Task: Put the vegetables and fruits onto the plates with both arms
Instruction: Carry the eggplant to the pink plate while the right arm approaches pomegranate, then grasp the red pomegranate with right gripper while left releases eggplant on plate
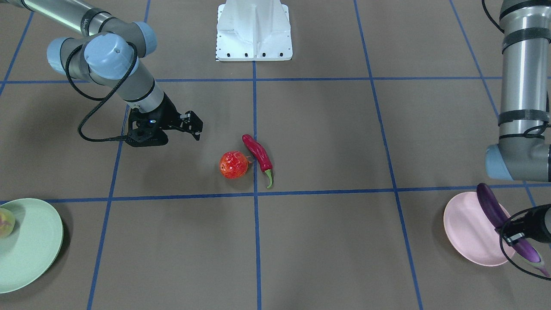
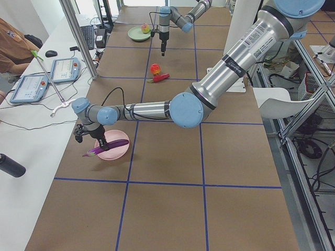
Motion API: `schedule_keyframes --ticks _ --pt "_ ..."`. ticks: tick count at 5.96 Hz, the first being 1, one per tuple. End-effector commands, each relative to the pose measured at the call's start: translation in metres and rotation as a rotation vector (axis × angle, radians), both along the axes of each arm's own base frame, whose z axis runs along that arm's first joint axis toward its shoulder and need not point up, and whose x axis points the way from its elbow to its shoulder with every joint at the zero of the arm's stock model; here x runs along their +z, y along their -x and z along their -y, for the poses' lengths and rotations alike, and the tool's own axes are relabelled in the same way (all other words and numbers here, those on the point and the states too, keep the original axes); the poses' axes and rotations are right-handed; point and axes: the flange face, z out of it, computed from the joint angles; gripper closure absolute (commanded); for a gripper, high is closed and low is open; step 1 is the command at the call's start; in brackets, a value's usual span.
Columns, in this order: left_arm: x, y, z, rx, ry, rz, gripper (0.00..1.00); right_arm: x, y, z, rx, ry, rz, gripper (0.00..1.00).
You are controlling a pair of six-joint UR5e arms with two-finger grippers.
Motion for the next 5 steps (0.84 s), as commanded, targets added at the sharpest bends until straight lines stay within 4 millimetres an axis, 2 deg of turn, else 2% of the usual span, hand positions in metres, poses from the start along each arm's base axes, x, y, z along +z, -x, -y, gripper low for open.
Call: schedule_keyframes --ticks 1,2,3,4,5 --pt "-0.008 -0.003 0.002 0.001 -0.029 -0.012 0.0 -0.015 0.029 -0.003 0.059 0.025 -0.007 0.0" --pt "-0.018 -0.002 0.004 -0.003 -0.044 -0.019 0.0 -0.034 0.045 0.008 0.132 0.05 -0.001 0.0" --pt "-0.044 -0.001 0.006 -0.006 -0.067 -0.034 0.0 -0.047 0.052 0.007 0.204 0.083 0.04 0.0" --pt "-0.072 0.0 0.004 -0.006 -0.057 -0.031 0.0 -0.036 0.077 0.003 0.288 0.099 0.107 0.0" --pt "-0.084 -0.001 0.002 -0.006 -0.057 -0.031 0.0 -0.036 0.092 0.009 0.325 0.112 0.146 0.0"
